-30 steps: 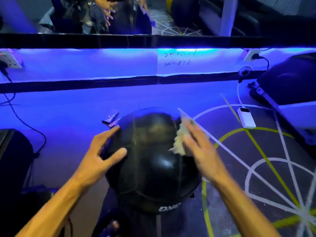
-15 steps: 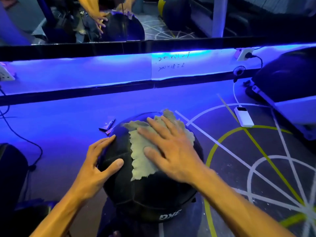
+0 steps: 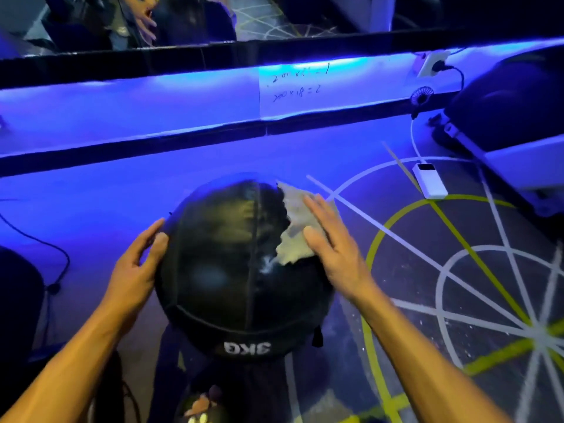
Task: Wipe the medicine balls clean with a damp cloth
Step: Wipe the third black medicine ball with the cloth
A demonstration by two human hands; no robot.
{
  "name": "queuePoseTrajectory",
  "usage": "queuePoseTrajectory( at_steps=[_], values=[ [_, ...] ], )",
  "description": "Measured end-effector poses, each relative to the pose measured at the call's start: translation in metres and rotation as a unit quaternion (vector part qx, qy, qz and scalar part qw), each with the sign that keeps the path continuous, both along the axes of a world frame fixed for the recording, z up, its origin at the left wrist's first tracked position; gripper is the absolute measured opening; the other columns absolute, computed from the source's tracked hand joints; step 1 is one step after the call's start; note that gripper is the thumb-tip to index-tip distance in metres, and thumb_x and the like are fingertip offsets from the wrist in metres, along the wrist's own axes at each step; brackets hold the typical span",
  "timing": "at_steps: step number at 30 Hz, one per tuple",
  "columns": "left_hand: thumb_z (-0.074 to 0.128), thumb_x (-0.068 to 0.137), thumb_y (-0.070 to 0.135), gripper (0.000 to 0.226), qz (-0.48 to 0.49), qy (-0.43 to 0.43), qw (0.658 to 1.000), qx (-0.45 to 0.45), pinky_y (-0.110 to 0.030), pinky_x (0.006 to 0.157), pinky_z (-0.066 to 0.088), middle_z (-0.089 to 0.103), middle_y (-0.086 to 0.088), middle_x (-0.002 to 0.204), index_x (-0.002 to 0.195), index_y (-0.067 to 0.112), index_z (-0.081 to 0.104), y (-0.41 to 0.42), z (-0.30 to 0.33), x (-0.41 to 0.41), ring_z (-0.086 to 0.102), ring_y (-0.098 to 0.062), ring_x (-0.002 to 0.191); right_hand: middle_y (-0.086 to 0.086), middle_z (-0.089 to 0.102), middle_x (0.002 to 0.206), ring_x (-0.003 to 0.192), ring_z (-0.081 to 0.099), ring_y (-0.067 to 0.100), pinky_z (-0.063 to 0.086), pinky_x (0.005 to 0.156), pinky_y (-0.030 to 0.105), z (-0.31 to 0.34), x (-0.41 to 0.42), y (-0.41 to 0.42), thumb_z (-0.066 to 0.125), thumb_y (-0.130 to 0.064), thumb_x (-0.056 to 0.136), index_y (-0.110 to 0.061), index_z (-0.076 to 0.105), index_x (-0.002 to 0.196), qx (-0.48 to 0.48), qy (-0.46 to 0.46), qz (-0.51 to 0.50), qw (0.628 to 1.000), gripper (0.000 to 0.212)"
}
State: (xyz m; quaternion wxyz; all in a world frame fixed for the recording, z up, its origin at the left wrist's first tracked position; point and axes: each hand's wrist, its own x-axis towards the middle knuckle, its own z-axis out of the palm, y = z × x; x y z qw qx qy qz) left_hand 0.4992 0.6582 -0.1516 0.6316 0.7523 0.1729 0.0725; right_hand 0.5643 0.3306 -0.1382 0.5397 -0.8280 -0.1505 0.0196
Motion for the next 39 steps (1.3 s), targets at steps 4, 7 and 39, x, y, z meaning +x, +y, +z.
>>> queuePoseTrajectory(
  at_steps=[4, 7, 39],
  values=[
    [0.049, 0.1, 0.058, 0.039, 0.037, 0.062, 0.996, -0.058, -0.03, 0.076, 0.048, 0.067, 0.01, 0.124, 0.131, 0.037, 0.063, -0.002, 0.011, 0.024, 0.06, -0.01, 0.097, -0.01, 0.068, 0.126, 0.13, 0.058, 0.014, 0.042, 0.114, 0.038, -0.019, 0.02, -0.011, 0.043, -0.065, 0.1, -0.034, 0.064, 0.133, 0.119, 0.248, -0.144, 0.95, 0.05],
    [0.049, 0.102, 0.056, 0.036, 0.036, 0.059, 0.985, -0.157, -0.037, 0.094, 0.047, 0.057, 0.016, 0.139, 0.135, 0.044, 0.056, 0.01, 0.006, 0.014, 0.057, -0.015, 0.122, 0.009, 0.058, 0.073, 0.072, 0.056, 0.026, 0.046, 0.068, 0.036, -0.038, 0.034, -0.019, 0.045, -0.086, 0.085, -0.029, 0.07, 0.087, 0.12, 0.382, -0.174, 0.9, 0.063],
    [0.069, 0.072, 0.073, 0.086, -0.157, 0.03, 0.987, 0.019, -0.051, 0.07, 0.056, 0.059, -0.007, 0.141, 0.147, 0.036, 0.046, -0.067, 0.024, 0.056, 0.063, -0.034, 0.107, 0.006, 0.077, 0.113, 0.102, 0.073, 0.022, 0.055, 0.099, 0.041, -0.063, -0.015, -0.065, 0.043, -0.056, 0.103, -0.026, 0.081, 0.105, 0.458, 0.389, -0.273, 0.752, 0.048]
  ],
)
